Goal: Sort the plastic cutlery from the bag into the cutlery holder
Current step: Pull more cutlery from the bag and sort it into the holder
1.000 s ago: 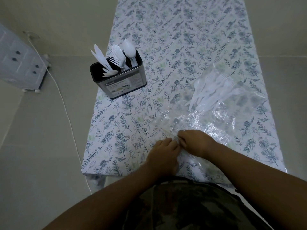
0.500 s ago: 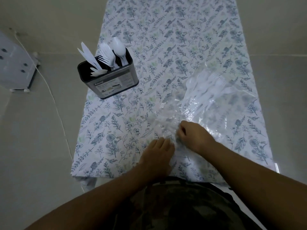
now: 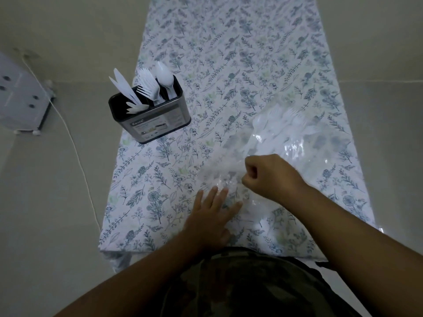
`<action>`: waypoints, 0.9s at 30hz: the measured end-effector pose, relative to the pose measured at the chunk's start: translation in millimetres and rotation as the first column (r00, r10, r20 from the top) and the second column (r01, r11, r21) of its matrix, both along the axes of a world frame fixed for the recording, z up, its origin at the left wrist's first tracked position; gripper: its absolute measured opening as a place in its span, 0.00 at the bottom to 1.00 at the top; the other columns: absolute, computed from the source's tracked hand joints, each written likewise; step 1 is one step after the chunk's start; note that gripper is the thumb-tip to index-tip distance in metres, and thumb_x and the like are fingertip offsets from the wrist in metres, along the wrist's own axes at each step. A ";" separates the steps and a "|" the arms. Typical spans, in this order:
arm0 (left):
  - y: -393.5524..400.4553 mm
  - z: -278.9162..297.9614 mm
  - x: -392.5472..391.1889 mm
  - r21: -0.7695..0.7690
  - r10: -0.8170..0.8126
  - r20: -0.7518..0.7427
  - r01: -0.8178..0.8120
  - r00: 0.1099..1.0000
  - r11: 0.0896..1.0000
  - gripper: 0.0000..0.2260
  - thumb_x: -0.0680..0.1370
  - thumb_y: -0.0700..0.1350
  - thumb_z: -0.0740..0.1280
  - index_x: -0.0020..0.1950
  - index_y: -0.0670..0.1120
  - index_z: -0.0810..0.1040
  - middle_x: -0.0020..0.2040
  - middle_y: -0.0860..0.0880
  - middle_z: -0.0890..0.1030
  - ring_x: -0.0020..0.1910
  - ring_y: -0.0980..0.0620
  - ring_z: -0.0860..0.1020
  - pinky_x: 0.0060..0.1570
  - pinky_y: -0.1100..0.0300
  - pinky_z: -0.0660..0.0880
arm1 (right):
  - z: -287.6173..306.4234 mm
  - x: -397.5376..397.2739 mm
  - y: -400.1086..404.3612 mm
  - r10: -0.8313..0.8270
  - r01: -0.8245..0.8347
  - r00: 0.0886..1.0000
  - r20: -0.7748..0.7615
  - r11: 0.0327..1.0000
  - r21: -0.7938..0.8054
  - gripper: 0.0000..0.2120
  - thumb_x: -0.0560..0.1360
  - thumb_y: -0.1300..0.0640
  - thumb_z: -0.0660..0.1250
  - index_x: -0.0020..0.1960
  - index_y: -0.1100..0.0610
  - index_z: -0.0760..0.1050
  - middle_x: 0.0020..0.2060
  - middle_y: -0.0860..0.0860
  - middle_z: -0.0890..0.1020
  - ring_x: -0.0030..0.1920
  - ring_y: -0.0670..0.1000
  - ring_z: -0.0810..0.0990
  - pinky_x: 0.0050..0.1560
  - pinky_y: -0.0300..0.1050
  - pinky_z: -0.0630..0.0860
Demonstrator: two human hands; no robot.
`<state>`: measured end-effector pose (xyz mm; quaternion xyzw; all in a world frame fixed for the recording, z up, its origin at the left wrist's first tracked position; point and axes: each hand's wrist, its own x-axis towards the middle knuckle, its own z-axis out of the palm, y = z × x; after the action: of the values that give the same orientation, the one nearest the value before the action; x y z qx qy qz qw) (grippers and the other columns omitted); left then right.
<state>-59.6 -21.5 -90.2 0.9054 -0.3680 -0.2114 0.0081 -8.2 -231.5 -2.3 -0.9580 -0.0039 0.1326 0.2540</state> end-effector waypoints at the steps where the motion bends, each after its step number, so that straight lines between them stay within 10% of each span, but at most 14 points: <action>1: 3.0 -0.7 0.1 -0.005 0.007 -0.001 -0.007 1.000 1.000 0.35 0.73 0.60 0.56 0.80 0.58 0.52 0.81 0.40 0.54 0.79 0.33 0.52 0.72 0.33 0.44 | 1.4 -0.4 -0.7 -0.002 0.002 1.000 -0.028 1.000 -0.017 0.15 0.72 0.56 0.68 0.32 0.52 0.64 0.25 0.48 0.71 0.29 0.50 0.69 0.32 0.44 0.67; 4: 26.8 -2.7 3.6 -0.011 0.011 0.005 -0.011 1.000 1.000 0.32 0.75 0.60 0.58 0.79 0.57 0.59 0.80 0.41 0.59 0.78 0.36 0.56 0.71 0.30 0.56 | 17.6 2.2 -17.1 -0.200 0.196 0.979 0.044 0.976 0.093 0.14 0.70 0.57 0.71 0.32 0.55 0.66 0.24 0.49 0.71 0.27 0.49 0.68 0.32 0.44 0.67; 7: 49.3 2.6 13.0 -0.050 -0.019 -0.050 0.017 0.999 0.999 0.28 0.79 0.59 0.49 0.80 0.59 0.56 0.81 0.46 0.49 0.80 0.44 0.45 0.75 0.36 0.44 | 35.9 2.5 -18.4 -0.248 0.239 0.966 0.078 0.964 0.113 0.11 0.68 0.56 0.70 0.34 0.56 0.68 0.25 0.49 0.72 0.27 0.50 0.68 0.32 0.44 0.68; 10: 29.2 20.6 28.6 -0.102 0.268 -0.269 -0.304 0.925 0.947 0.28 0.77 0.59 0.41 0.74 0.64 0.66 0.80 0.55 0.56 0.80 0.52 0.50 0.76 0.44 0.44 | 35.6 -5.7 11.1 -0.100 0.098 0.993 -0.066 0.995 -0.025 0.12 0.71 0.53 0.69 0.34 0.53 0.67 0.27 0.48 0.74 0.30 0.48 0.70 0.35 0.43 0.69; 12: 7.5 42.4 36.9 -0.122 0.570 -0.520 -0.716 0.636 0.687 0.26 0.79 0.64 0.45 0.65 0.62 0.78 0.71 0.54 0.75 0.73 0.50 0.69 0.72 0.45 0.61 | 28.6 -14.3 31.8 -0.035 0.039 0.992 -0.124 0.999 0.027 0.12 0.72 0.51 0.68 0.34 0.52 0.67 0.29 0.47 0.74 0.32 0.47 0.72 0.35 0.44 0.69; 14: -6.1 57.7 38.6 -0.142 0.485 -0.837 -0.958 0.252 0.250 0.23 0.79 0.67 0.56 0.54 0.55 0.85 0.57 0.52 0.85 0.60 0.51 0.80 0.60 0.49 0.73 | 22.1 -20.5 45.2 0.001 0.017 0.989 -0.146 0.993 0.117 0.13 0.72 0.48 0.68 0.35 0.50 0.68 0.30 0.46 0.75 0.32 0.45 0.73 0.36 0.44 0.68; 19: -3.3 73.2 40.6 -0.019 0.358 -0.934 -0.993 -0.024 -0.115 0.07 0.82 0.43 0.63 0.52 0.44 0.80 0.47 0.47 0.87 0.50 0.45 0.84 0.48 0.52 0.76 | 15.3 -8.6 27.1 -0.057 0.056 0.998 0.011 0.997 0.052 0.11 0.75 0.39 0.66 0.42 0.46 0.76 0.42 0.43 0.81 0.46 0.47 0.78 0.45 0.46 0.74; 23: 17.6 73.3 48.2 -0.033 0.392 -0.920 -0.991 -0.022 -0.132 0.08 0.84 0.44 0.58 0.55 0.43 0.75 0.42 0.43 0.86 0.41 0.45 0.84 0.46 0.49 0.78 | -3.1 13.9 -15.6 -0.005 0.008 1.000 0.025 0.994 -0.113 0.31 0.73 0.49 0.70 0.74 0.45 0.69 0.77 0.53 0.66 0.77 0.57 0.61 0.73 0.57 0.61; 27: 44.2 74.5 62.3 -0.042 0.468 -0.884 -0.993 -0.016 -0.114 0.08 0.84 0.48 0.61 0.54 0.45 0.76 0.36 0.46 0.83 0.31 0.50 0.80 0.40 0.53 0.78 | -27.0 20.8 -39.5 0.057 -0.083 0.992 -0.113 0.967 -0.242 0.43 0.76 0.49 0.67 0.83 0.46 0.47 0.83 0.53 0.43 0.82 0.55 0.41 0.80 0.55 0.44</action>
<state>2.7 22.7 -15.7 0.6827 0.2781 -0.2699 0.6195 12.6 -271.0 -29.3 -0.9731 -0.0080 0.1912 0.1280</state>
